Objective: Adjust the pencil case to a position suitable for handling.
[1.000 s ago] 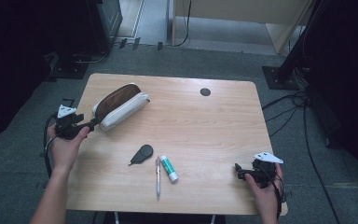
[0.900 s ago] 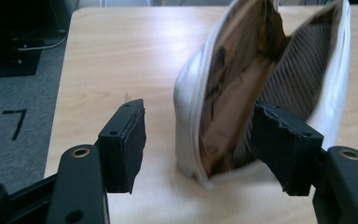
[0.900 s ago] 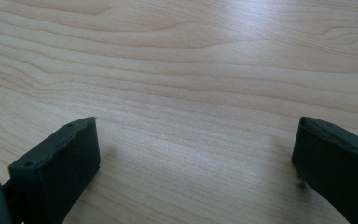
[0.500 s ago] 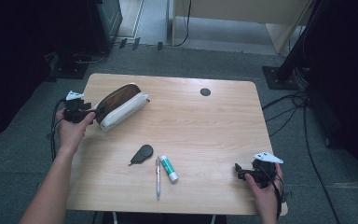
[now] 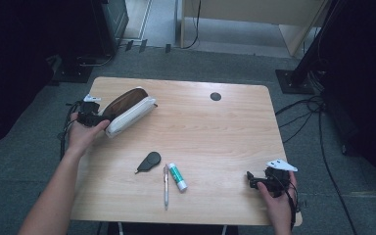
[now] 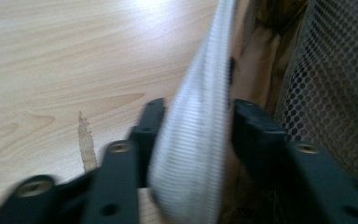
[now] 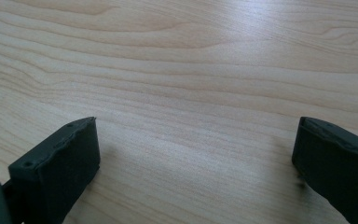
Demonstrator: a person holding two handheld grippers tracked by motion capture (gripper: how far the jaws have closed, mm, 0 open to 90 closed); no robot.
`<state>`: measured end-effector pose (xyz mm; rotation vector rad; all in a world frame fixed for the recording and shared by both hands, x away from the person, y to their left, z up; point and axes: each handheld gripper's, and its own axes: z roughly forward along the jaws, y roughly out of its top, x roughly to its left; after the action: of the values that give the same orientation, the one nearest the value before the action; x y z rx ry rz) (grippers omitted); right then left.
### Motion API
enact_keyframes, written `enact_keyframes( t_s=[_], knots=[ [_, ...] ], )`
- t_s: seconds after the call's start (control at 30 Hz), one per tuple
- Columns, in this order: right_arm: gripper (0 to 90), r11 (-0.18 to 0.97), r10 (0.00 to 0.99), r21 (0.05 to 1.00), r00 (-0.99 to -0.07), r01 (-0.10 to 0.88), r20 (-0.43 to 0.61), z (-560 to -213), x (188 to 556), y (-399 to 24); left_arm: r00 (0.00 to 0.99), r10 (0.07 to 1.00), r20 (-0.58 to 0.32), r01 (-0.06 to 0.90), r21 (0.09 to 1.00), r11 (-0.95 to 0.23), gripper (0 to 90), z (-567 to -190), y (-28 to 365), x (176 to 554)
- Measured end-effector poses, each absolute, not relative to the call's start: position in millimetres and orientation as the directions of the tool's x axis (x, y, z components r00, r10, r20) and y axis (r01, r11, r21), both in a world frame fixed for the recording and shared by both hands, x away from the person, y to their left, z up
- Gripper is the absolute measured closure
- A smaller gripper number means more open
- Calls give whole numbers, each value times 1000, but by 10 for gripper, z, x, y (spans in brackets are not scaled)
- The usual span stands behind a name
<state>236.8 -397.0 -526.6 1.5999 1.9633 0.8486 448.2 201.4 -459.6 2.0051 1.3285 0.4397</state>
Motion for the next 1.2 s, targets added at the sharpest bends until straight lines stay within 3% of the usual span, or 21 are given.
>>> enact_keyframes(
  t_s=[0.03, 0.1, 0.2, 0.67, 1.2],
  knots=[
    [3, 130, 977, 713, -213, 689, 27, -5266, 2367, -3970, 452, 882, -128, 664, 709, -237, 780, -4567, 2028, 4469],
    [3, 131, 977, 713, -213, 689, 27, -5266, 2367, -3970, 494, 864, -93, 627, 727, -280, 840, -4528, 1982, 4425],
    [3, 131, 977, 713, -213, 689, 27, -5266, 2367, -3970, 531, 846, -56, 592, 739, -322, 868, -4447, 1870, 4374],
    [3, 130, 977, 713, -213, 689, 27, -5266, 2367, -3970, 654, 748, -111, 512, 793, -330, 880, -4079, 1245, 4339],
    [5, 134, 976, 714, -217, 688, 26, -5266, 2366, -3967, 750, 644, -147, 501, 762, -410, 879, -4338, 462, 4347]
  ],
)
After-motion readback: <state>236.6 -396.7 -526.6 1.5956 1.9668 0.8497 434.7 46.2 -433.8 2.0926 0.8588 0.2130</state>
